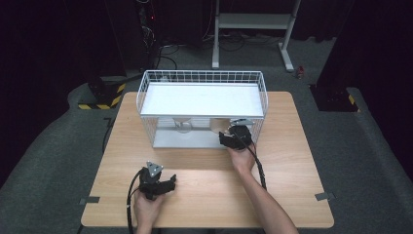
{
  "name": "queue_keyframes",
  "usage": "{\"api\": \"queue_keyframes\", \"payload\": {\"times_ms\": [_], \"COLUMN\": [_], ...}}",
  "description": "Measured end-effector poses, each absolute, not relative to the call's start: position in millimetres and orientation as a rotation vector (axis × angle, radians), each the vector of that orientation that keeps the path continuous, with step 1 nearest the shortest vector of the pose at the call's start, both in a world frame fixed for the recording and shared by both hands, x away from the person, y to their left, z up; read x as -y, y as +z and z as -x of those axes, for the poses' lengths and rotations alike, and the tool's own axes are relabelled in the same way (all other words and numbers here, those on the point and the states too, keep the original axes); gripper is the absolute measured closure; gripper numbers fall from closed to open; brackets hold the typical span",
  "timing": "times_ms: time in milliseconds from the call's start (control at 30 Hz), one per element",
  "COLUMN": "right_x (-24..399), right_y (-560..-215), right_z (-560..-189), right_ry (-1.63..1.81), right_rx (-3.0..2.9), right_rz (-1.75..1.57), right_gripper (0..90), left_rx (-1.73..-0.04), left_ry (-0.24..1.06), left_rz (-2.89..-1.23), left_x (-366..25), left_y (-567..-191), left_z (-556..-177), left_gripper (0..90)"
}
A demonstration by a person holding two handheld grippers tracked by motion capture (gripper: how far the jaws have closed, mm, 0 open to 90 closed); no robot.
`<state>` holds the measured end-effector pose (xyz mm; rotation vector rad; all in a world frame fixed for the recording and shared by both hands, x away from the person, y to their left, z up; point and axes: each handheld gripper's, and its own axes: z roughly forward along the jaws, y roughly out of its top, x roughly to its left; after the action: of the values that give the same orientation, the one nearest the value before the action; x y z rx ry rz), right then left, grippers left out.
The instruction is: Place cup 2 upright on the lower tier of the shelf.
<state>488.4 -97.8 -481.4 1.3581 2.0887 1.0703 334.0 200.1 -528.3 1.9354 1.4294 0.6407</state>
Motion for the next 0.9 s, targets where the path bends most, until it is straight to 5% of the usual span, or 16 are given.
{"api": "queue_keyframes", "payload": {"times_ms": [900], "right_x": [115], "right_y": [-458], "right_z": [-458], "right_ry": [1.152], "right_rx": [-2.128], "right_rz": [-1.248], "right_gripper": [31.7], "left_rx": [-1.430], "left_ry": [0.643], "left_rz": [-1.930], "left_x": [-200], "left_y": [-528], "left_z": [-334], "left_gripper": [19.2]}}
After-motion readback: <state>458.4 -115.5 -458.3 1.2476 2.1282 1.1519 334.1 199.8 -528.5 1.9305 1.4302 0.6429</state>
